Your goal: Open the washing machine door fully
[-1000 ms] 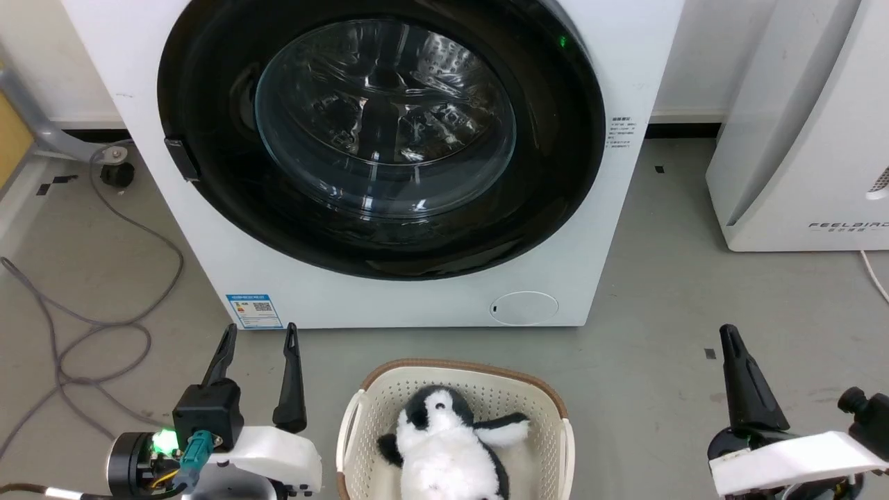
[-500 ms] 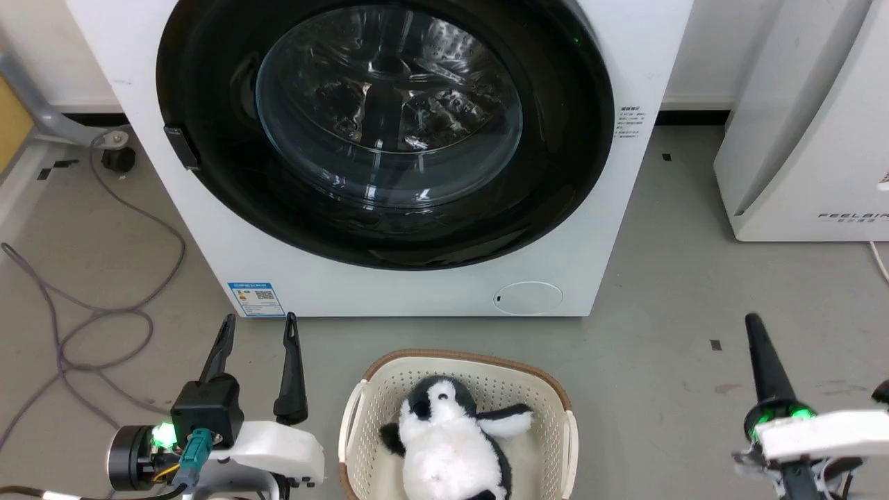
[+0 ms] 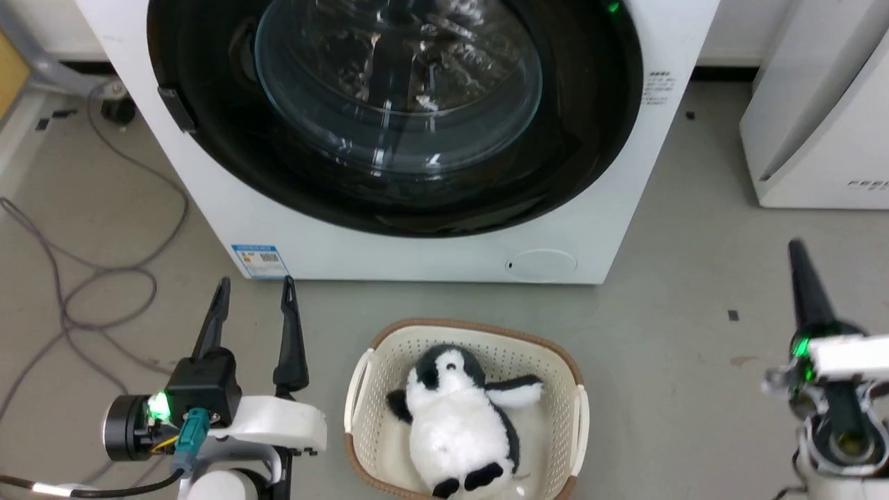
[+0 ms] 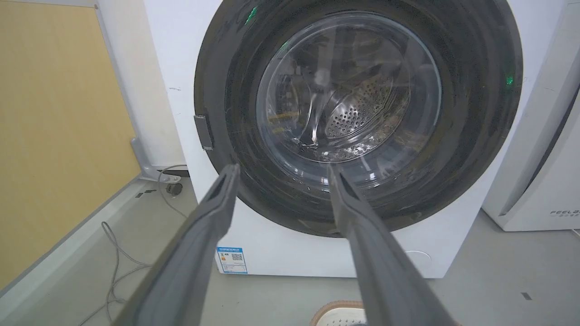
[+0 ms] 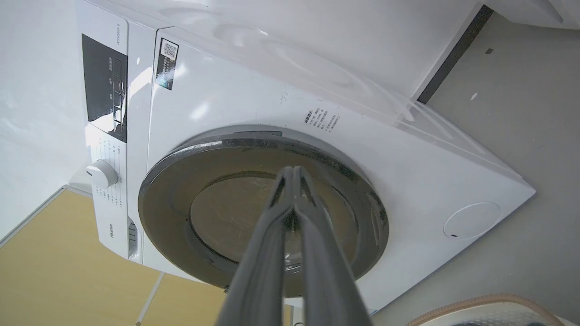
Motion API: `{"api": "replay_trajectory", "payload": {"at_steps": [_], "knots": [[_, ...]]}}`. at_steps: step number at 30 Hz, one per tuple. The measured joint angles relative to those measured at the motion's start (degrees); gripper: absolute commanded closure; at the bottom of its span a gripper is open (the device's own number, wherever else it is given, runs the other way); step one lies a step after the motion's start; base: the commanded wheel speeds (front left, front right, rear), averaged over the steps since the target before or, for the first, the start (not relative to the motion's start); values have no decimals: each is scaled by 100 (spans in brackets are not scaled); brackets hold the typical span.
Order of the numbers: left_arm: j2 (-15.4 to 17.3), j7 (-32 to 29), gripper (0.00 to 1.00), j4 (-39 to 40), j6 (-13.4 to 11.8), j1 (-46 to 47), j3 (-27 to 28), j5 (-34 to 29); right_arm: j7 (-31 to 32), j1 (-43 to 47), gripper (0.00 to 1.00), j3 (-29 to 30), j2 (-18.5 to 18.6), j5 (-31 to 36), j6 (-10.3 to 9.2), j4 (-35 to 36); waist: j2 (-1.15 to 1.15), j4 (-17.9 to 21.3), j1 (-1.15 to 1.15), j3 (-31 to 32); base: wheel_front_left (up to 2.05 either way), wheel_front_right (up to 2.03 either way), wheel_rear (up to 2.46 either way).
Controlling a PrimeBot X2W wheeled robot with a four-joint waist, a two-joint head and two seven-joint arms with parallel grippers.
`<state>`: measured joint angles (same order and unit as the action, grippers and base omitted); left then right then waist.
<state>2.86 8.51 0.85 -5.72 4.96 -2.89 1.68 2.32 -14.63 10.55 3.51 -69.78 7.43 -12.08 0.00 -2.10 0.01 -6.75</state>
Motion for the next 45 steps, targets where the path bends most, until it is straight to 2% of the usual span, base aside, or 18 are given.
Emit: {"api": "replay_trajectory", "payload": {"at_steps": [19,35,45], "knots": [[-1,221,0,129,-196,576,-176,13,222,-2208,100,194,617,-1117,0,-1392,0,-302,1,-901,0,0,0],[-1,412,0,155,-356,947,-344,156,550,-3964,100,-152,1003,-1683,0,-2621,0,-662,0,-1503,0,0,0],[-1,525,0,176,-530,1180,-505,260,784,-4744,100,-443,1103,-2026,0,-3261,0,-924,0,-1854,0,0,0]]}}
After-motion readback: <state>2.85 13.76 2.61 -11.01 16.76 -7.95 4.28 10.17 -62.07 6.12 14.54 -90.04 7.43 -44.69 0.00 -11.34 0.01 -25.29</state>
